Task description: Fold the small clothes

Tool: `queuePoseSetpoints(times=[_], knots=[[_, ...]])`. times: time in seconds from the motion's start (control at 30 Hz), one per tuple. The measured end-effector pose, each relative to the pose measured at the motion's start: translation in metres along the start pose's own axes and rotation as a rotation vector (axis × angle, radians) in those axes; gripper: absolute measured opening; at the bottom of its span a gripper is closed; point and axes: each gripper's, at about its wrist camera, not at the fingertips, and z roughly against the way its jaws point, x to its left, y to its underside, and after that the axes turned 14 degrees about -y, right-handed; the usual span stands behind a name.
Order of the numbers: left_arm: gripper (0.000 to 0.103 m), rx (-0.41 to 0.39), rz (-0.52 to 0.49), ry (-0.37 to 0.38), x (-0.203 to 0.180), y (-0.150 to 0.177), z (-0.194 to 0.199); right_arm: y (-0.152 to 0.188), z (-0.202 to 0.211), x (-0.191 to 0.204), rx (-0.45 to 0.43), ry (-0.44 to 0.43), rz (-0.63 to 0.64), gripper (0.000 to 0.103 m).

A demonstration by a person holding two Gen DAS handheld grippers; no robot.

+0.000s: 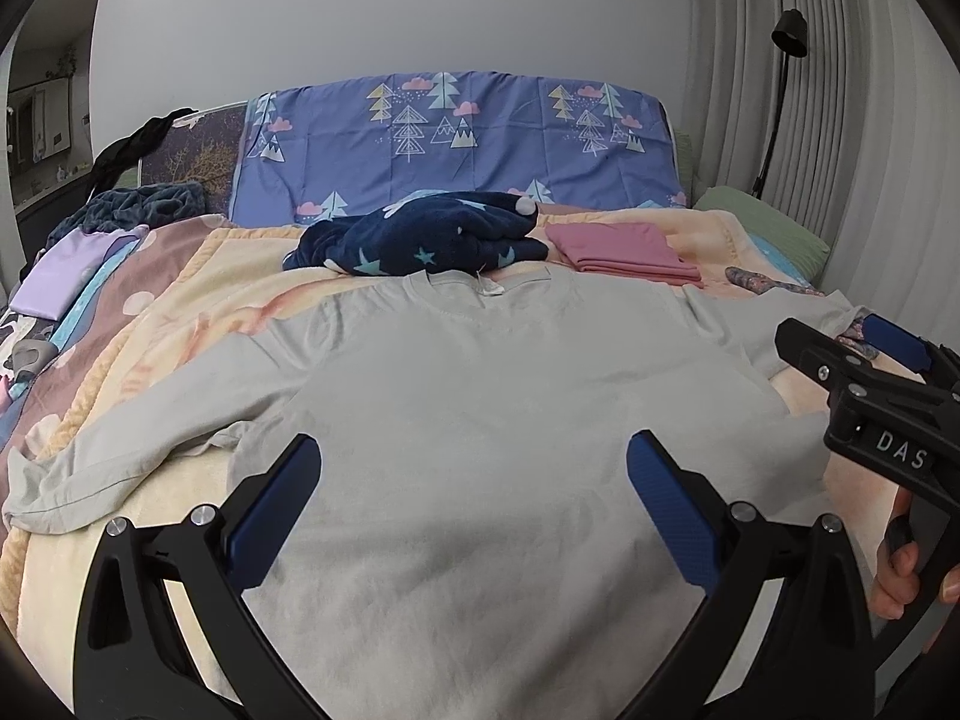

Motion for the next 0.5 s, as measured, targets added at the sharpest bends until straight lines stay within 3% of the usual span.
queuePoseSetpoints(times=[0.5], knots=[[0.102,0.018,-0.038,-0.015,-0.006,0.001,-0.02,0.005,-0.024,-0.001,0.0,-0.036,0.018,0.101]])
